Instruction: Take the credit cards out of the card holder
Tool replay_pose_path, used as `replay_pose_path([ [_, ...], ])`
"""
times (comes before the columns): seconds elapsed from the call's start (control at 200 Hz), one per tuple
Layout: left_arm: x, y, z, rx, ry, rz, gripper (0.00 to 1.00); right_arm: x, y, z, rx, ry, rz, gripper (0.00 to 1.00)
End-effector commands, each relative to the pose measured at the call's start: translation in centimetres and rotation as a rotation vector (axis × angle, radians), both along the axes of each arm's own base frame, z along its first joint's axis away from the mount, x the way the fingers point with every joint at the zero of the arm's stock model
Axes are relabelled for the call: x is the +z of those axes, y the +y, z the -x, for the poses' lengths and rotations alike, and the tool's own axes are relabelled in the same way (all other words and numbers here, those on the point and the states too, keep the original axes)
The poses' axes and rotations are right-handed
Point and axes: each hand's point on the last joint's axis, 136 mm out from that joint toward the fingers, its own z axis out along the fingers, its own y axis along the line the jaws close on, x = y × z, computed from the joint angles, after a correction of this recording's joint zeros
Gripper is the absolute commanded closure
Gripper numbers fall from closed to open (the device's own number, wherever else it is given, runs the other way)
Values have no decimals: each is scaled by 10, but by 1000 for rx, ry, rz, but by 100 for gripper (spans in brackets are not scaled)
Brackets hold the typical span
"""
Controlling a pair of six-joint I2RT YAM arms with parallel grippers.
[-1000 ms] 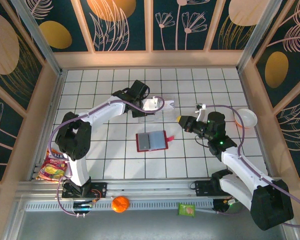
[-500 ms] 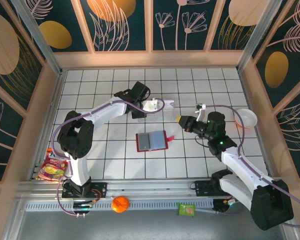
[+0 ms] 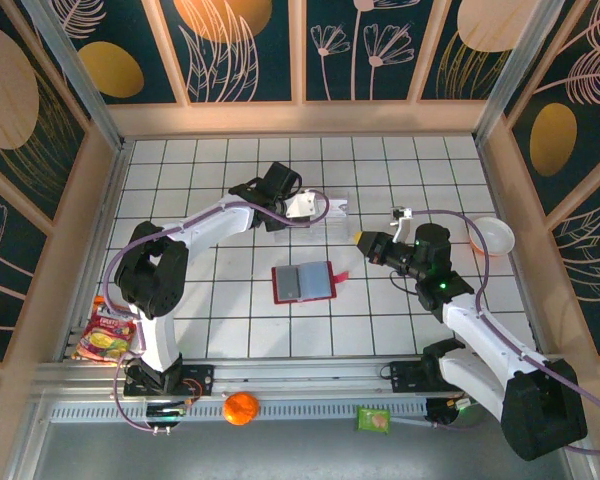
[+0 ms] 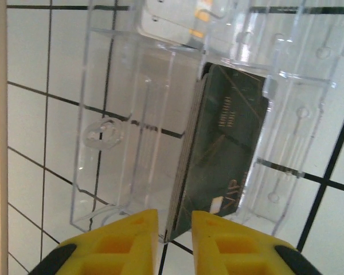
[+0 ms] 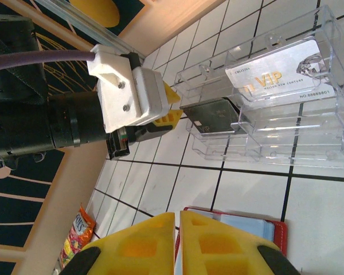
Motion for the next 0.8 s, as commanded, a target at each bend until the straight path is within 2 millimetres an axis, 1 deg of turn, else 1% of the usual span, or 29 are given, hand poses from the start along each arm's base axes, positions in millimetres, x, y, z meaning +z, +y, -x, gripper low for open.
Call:
replay_pose_path([
  [0.0, 5, 2, -11, 51, -63, 1, 75, 13, -1, -4, -8, -35, -15, 88],
  [0.06, 14, 2, -17, 72, -96, 14, 75, 12, -1, -4, -7, -31, -15, 88],
  [0.105, 26, 0, -24, 97, -134, 45, 76, 10, 0, -4, -3, -24, -10, 87],
  [0.15, 40, -3, -29, 122, -159, 88, 78, 8, 1, -4, 2, -21, -1, 84],
  [0.215, 66, -6, -38, 167, -198, 171, 79, 4, 4, -3, 12, -12, 22, 78],
  [0.28, 95, -2, -49, 247, -248, 284, 79, 0, 11, 0, 28, -11, 55, 73],
  [0.335, 127, 6, -58, 331, -302, 423, 76, -5, 20, 3, 47, -13, 93, 68],
  [0.39, 157, 17, -60, 392, -323, 572, 73, -11, 31, 7, 72, -17, 140, 65],
  [0.405, 159, 20, -61, 414, -324, 607, 72, -13, 35, 8, 80, -16, 154, 64],
  [0.41, 167, 23, -60, 421, -337, 627, 71, -13, 36, 9, 81, -16, 158, 64],
  [0.42, 174, 26, -59, 436, -347, 662, 69, -14, 38, 10, 88, -17, 168, 63],
  [0.435, 182, 32, -58, 460, -361, 706, 66, -17, 39, 9, 88, -16, 183, 63],
  [0.47, 199, 43, -56, 507, -384, 807, 60, -23, 51, 16, 124, -16, 219, 61],
  [0.525, 214, 61, -49, 576, -396, 952, 54, -33, 65, 22, 159, -12, 277, 60],
  [0.586, 223, 83, -43, 684, -396, 1083, 43, -45, 79, 28, 197, -4, 341, 59],
  [0.641, 222, 103, -36, 787, -373, 1183, 31, -56, 92, 34, 233, 0, 403, 59],
  [0.681, 216, 114, -29, 858, -337, 1251, 19, -66, 101, 37, 258, 3, 455, 59],
  [0.696, 211, 118, -28, 884, -316, 1268, 14, -70, 105, 39, 270, 2, 474, 59],
  [0.736, 202, 122, -21, 920, -258, 1311, 7, -79, 113, 42, 289, 2, 531, 59],
  [0.751, 197, 122, -18, 930, -239, 1318, 3, -82, 116, 45, 300, 0, 553, 59],
  [0.796, 183, 125, -10, 969, -187, 1329, 1, -91, 125, 49, 323, -8, 619, 59],
])
